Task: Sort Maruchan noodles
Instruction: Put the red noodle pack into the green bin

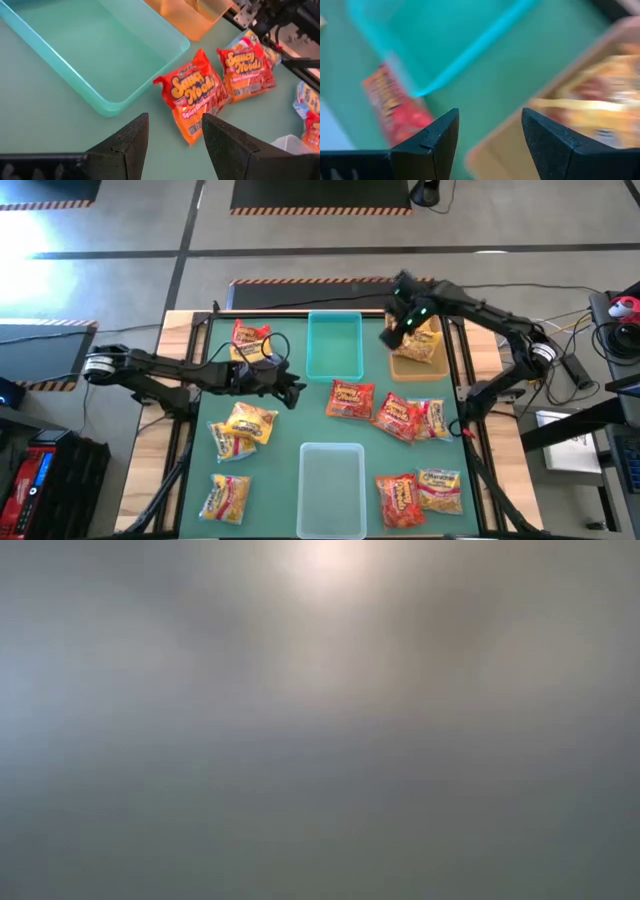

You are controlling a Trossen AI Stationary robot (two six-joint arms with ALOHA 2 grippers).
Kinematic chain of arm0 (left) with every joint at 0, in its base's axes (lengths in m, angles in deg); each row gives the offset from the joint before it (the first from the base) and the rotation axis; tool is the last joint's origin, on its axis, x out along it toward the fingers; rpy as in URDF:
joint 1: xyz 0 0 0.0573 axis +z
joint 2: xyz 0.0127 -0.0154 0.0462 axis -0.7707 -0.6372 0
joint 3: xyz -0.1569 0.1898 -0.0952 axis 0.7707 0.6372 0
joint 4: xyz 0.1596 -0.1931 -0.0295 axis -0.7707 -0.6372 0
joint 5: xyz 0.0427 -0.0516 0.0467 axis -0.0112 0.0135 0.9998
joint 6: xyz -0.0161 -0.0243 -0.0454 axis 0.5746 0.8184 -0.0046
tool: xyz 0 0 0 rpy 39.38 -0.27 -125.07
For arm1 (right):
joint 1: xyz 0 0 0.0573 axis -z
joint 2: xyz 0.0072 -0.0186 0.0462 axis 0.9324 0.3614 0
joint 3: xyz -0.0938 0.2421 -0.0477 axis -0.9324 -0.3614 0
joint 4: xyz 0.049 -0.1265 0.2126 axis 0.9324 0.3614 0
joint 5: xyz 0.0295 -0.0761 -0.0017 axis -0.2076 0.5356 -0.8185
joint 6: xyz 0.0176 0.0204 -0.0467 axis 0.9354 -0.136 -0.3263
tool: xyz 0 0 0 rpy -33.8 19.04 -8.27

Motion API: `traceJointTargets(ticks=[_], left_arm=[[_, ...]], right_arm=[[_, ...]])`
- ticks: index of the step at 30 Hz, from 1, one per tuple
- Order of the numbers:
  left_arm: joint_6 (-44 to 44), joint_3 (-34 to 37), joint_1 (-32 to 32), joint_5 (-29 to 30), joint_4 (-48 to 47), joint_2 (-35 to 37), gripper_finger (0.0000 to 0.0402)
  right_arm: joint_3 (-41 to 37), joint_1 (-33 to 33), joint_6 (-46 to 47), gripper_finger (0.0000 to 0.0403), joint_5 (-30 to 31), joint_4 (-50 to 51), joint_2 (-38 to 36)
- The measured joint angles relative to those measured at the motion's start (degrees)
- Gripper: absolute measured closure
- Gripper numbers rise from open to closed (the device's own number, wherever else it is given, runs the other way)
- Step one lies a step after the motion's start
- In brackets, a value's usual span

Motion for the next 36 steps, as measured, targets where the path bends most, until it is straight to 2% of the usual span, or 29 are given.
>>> traceJointTargets(ticks=[5, 9, 14, 20, 23, 27, 31, 36], left_arm=[[-0.23, 1.81, -0.07, -0.78, -0.09, 0.0, 0.0233], [0.24, 2.88, -0.22, -0.8, 2.01, -0.44, 0.0233], [5.1, 3.29, -2.33, -0.78, 11.48, -4.7, 0.0233], [12.7, 3.14, -6.57, 1.44, 26.25, -14.62, 0.0234], [17.51, 0.94, -7.73, 3.6, 26.15, -19.02, 0.0239], [18.11, -3.47, -8.34, 3.79, 25.12, -23.45, 0.025], [18.59, -8.61, -8.33, 3.79, 20.79, -27.55, 0.0262], [18.99, -15.84, -8.36, 2.47, 12.94, -32.41, 0.0274]], right_arm=[[-0.04, -10.14, 3.84, 0.02, 4.83, -0.48, 0.3], [-0.31, -15.53, 7.76, 0.02, 7.13, -1.22, 0.3], [-2.15, -20.73, 10.45, 0.02, 8.61, -1.99, 0.31], [-7.03, -25.56, 11.61, 0.02, 11.65, -3.82, 0.32], [-9.92, -26.75, 11.76, 0.02, 11.65, -7.49, 0.3], [-13.6, -27.13, 12.59, 0.02, 11.67, -14.33, 0.27], [-16.54, -27.13, 13.26, 0.02, 11.96, -17.64, 0.27], [-18.13, -27.11, 12.57, 0.02, 16.33, -18.09, 0.27]])
